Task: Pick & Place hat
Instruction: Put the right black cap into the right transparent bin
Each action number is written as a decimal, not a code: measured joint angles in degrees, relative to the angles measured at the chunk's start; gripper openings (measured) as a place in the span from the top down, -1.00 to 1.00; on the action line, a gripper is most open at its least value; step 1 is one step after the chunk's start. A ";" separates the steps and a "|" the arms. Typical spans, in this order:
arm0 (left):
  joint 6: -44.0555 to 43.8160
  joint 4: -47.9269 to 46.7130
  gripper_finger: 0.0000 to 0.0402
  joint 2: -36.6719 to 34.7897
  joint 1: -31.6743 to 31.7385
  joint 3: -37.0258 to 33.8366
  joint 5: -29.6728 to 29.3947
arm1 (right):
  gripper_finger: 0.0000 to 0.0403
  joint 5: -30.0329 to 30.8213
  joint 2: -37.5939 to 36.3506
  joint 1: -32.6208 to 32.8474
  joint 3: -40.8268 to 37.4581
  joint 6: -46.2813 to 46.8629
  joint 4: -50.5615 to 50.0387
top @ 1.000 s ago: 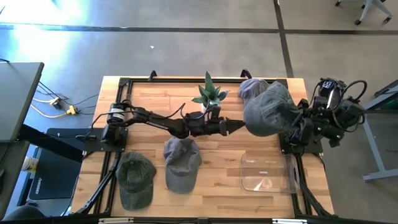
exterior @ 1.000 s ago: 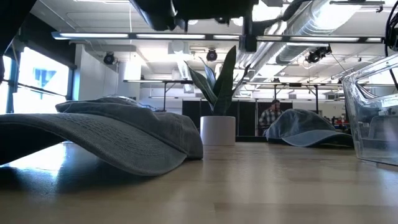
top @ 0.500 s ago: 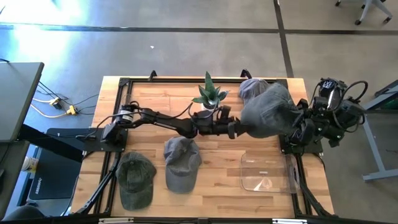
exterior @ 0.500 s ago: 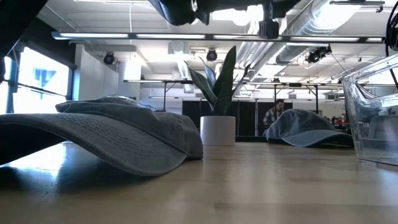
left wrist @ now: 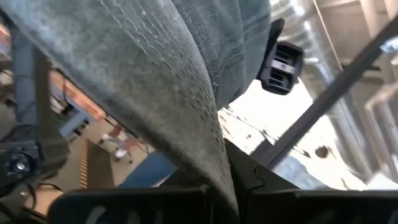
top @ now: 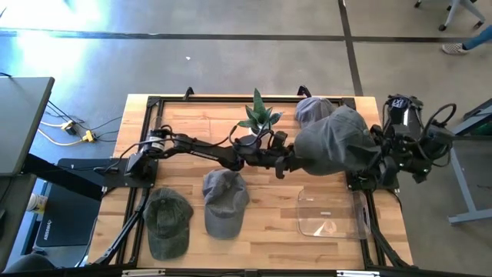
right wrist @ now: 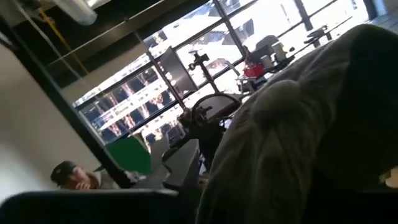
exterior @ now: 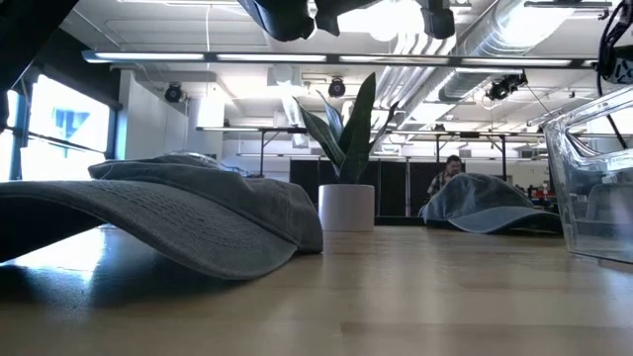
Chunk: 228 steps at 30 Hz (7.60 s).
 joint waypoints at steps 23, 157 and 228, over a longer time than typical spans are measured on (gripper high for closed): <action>4.54 -10.70 0.99 -3.78 1.25 0.00 14.78 | -0.01 -11.79 -5.72 23.23 0.04 9.88 1.92; 28.09 -59.03 0.45 -13.79 -5.99 -0.04 27.63 | 0.99 6.70 29.19 2.36 13.46 22.96 29.26; 41.34 -73.81 0.45 -20.92 -11.37 -0.03 -7.24 | 0.98 -67.36 45.02 -26.59 38.36 125.01 -113.56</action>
